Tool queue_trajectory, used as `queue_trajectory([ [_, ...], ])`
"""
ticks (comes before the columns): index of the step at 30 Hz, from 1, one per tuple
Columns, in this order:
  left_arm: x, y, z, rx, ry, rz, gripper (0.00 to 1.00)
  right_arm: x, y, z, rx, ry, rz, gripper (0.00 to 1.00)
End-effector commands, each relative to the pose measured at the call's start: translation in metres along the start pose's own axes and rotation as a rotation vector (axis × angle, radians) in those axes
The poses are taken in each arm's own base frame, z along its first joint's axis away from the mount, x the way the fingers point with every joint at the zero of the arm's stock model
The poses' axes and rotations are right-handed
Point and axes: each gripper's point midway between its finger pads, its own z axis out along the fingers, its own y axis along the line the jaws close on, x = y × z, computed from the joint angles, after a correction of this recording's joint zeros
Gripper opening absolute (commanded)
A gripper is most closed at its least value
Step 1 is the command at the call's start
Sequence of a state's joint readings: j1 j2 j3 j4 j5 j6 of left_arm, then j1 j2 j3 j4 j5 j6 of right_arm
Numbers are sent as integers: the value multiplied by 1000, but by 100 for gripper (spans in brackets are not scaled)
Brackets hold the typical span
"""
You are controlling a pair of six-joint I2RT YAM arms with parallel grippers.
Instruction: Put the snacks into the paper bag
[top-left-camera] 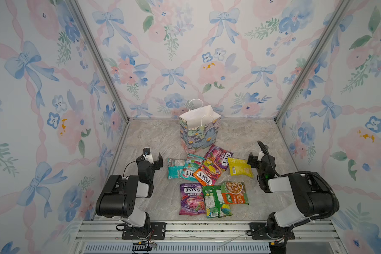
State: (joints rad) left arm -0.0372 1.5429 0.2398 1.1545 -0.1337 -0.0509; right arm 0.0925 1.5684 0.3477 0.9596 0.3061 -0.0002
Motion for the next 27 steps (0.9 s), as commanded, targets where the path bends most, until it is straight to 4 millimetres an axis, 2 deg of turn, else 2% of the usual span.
queue_trajectory([
  [1, -3, -1, 3, -3, -4, 23, 98, -14, -1, 3, 1, -33, 28, 97],
  [27, -3, -1, 3, 0, -3, 19, 98, -14, -1, 3, -14, -31, 35, 96],
])
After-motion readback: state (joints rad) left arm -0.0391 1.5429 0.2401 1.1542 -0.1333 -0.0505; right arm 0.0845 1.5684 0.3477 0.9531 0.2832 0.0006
